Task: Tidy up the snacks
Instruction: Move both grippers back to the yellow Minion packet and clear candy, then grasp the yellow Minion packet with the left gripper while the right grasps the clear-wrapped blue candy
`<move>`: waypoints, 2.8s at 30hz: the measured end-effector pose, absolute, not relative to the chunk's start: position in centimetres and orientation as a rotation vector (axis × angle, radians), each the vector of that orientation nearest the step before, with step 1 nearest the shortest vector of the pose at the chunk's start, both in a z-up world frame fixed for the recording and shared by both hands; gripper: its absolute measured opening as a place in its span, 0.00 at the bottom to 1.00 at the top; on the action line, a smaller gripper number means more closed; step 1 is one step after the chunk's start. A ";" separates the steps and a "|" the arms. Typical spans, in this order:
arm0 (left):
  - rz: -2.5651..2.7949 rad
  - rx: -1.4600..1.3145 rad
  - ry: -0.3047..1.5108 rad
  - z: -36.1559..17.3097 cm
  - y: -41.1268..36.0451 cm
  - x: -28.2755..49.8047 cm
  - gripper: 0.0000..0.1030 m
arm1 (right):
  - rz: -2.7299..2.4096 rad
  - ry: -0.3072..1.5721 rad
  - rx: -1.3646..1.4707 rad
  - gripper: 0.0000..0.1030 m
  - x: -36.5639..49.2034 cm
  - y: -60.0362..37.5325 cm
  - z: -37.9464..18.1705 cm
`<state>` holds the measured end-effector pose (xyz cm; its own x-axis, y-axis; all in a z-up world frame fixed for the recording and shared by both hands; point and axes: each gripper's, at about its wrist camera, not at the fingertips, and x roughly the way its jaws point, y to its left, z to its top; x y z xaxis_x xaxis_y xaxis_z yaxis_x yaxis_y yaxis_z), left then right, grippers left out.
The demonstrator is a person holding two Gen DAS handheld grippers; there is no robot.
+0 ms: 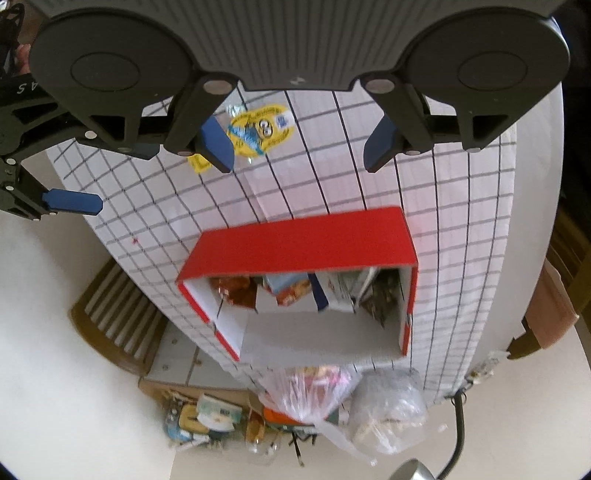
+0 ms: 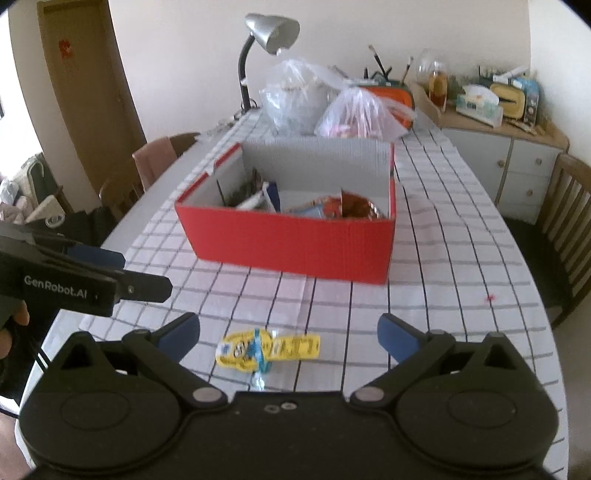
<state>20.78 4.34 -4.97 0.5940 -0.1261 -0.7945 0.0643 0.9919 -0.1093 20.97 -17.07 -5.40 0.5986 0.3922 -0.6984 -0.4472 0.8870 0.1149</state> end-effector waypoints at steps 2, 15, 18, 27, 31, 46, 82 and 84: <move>-0.114 -0.070 0.943 -5.6 4.3 20.7 0.75 | 0.488 0.807 -0.077 1.00 20.8 -16.9 -6.0; -0.224 -0.011 1.058 -10.4 3.0 20.7 0.75 | 0.526 0.904 -0.176 0.97 19.9 -15.2 -10.8; -0.257 0.015 1.082 -11.3 2.5 21.1 0.75 | 0.528 0.924 -0.193 0.97 20.1 -14.9 -11.8; -0.335 0.112 1.132 -13.9 1.4 23.4 0.75 | 0.548 0.968 -0.194 0.92 20.8 -15.0 -13.1; -0.366 0.139 1.140 -14.7 1.2 24.9 0.75 | 0.551 0.976 -0.171 0.91 21.2 -15.2 -13.3; -0.452 0.217 1.180 -17.0 -0.8 27.5 0.75 | 0.565 1.001 -0.160 0.85 21.9 -15.3 -14.1; -0.001 -0.197 1.144 -16.0 8.4 21.8 0.61 | 0.465 0.936 -0.273 0.20 24.8 -9.9 -15.7; 0.016 -0.204 1.144 -15.8 8.4 21.5 0.61 | 0.455 0.929 -0.283 0.10 24.7 -9.8 -15.8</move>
